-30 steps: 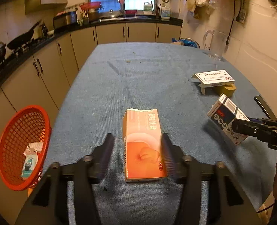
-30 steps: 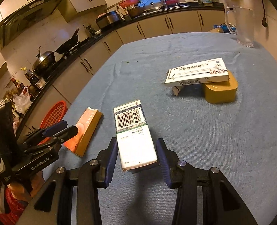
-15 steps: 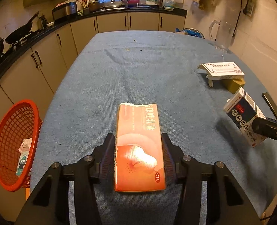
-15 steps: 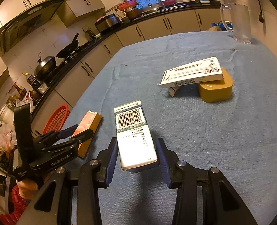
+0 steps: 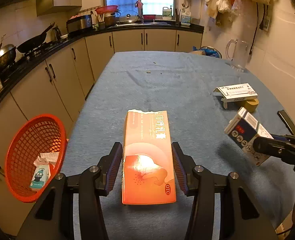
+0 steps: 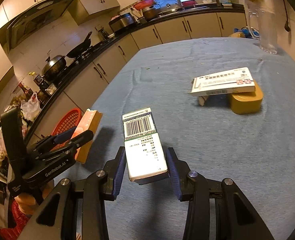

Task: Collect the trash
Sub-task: 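Carry the orange tissue box and white barcode box over the red basket with both tools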

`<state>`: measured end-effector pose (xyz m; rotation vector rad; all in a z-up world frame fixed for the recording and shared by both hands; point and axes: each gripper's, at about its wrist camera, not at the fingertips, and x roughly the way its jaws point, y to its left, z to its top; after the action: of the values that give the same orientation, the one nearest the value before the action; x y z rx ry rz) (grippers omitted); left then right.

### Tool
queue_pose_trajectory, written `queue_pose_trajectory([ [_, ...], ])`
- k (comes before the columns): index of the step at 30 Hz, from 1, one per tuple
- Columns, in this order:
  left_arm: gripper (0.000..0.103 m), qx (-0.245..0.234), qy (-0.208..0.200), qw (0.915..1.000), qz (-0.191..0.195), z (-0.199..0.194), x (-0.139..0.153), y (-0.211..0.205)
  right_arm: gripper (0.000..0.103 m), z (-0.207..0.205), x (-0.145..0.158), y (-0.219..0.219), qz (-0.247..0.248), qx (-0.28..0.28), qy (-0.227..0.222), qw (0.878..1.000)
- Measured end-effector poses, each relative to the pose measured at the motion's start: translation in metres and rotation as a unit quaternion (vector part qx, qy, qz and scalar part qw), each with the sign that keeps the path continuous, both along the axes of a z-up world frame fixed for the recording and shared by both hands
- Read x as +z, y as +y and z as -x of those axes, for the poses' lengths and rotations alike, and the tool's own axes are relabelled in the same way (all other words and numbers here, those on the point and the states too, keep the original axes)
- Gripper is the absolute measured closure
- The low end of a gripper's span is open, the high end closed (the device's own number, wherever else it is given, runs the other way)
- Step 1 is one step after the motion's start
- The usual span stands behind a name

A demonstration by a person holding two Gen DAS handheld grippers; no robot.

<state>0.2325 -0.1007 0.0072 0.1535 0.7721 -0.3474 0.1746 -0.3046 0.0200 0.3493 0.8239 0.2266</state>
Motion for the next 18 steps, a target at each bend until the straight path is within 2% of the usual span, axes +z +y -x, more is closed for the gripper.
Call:
queue_pose_trajectory([
  [18, 0.054, 0.023, -0.012, 0.9994, 0.023, 0.004, 0.011, 0.038, 0.063, -0.013, -0.003, 0.029, 0.006, 0.025, 0.014, 1.0],
])
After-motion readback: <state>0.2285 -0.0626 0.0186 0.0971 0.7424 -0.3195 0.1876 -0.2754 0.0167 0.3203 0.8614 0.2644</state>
